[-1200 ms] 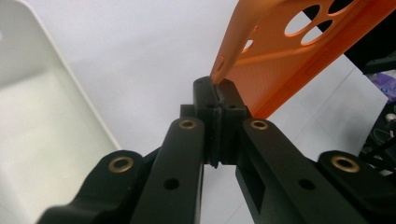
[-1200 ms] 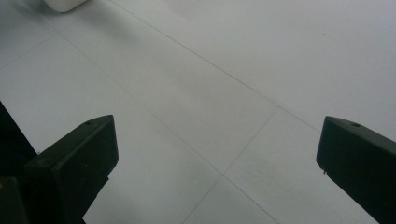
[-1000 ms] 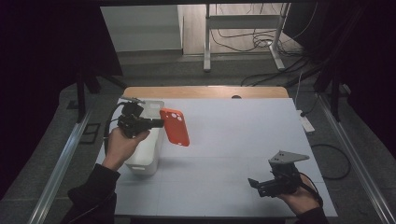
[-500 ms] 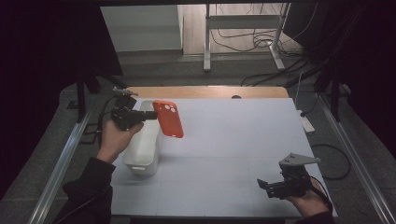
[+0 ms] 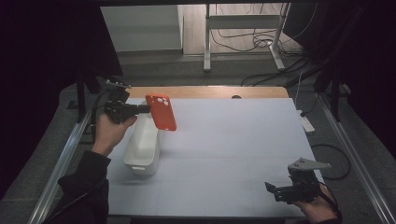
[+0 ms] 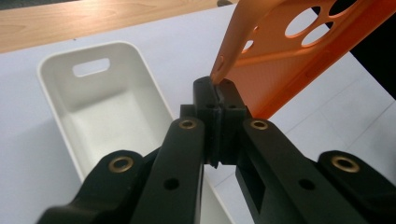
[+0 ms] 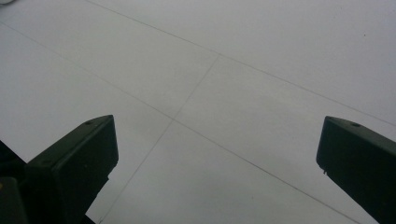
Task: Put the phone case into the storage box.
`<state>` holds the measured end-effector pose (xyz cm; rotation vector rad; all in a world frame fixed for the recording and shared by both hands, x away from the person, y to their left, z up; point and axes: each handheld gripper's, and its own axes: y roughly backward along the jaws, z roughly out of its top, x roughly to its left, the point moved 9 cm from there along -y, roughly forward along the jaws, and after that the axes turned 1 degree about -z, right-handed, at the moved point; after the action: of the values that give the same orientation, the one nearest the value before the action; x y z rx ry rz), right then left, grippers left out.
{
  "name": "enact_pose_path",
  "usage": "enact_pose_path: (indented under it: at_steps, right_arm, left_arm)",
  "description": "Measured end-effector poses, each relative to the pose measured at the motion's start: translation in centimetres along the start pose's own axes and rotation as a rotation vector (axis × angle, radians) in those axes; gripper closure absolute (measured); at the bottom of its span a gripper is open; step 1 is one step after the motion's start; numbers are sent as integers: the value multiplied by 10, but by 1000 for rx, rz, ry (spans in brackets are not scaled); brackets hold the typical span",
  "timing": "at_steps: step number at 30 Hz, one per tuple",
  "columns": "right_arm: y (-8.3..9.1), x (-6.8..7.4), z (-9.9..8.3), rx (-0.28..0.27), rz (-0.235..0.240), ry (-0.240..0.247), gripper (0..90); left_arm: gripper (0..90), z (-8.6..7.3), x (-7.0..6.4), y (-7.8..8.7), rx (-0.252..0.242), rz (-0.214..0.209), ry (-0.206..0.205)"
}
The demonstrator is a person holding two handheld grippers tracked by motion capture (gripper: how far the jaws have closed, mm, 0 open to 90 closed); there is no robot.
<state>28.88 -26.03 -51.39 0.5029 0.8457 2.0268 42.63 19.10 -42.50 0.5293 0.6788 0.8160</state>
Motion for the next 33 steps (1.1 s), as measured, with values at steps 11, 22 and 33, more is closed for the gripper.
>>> enact_pose_path:
  at_steps: [11,22,33]
  right_arm:
    - [6,-2,-2,-7,-18,-14,0]
    - [6,-1,-4,-1,-31,1,0]
    - [6,-1,-4,-1,-30,-3,0]
  left_arm:
    - [892,11,16,8,-1,48,5]
    - [892,18,34,13,-3,98,12]
    - [892,21,54,12,-12,133,42]
